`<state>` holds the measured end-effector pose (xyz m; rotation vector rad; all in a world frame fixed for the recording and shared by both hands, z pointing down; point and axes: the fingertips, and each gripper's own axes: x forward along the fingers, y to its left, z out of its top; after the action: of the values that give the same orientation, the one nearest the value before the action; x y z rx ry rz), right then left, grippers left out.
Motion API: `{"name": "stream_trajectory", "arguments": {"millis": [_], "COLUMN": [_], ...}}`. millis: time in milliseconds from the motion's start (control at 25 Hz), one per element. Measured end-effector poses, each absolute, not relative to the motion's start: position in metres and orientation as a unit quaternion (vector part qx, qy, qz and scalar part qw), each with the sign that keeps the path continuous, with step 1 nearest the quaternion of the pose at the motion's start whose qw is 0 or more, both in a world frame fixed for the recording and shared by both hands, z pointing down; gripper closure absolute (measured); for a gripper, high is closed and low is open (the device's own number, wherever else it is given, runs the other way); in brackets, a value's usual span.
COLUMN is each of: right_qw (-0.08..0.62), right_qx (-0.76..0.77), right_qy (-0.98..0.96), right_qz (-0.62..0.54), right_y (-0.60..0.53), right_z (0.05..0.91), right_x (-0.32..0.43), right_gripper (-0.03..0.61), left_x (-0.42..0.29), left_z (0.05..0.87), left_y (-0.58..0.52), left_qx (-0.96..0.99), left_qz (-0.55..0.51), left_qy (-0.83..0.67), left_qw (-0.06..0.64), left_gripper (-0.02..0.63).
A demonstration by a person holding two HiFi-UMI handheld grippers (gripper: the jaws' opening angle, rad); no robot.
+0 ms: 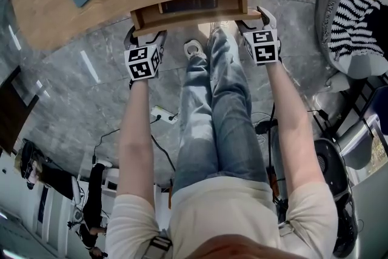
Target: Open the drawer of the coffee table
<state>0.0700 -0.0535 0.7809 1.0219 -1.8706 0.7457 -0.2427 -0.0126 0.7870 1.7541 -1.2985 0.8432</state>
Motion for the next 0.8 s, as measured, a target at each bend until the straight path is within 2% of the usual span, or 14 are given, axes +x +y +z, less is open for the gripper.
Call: {"name": "stream_trajectory", "arguments": {"millis": [800], "right_qw": [0.442], "right_qx": [0.406], "right_qy": [-0.735], "right_qz": [0.317], "right_y": [0.006], "right_z": [0.782], "right_x": [0.073], "right_gripper": [0.235], "left_x": [-0.240], "left_z": [0.788], "left_y": [0.045], "left_qx": [0.682], "left_qz": [0.346], "left_qy": [-0.502], "left_qw": [0.404], "left_gripper": [0.181]}}
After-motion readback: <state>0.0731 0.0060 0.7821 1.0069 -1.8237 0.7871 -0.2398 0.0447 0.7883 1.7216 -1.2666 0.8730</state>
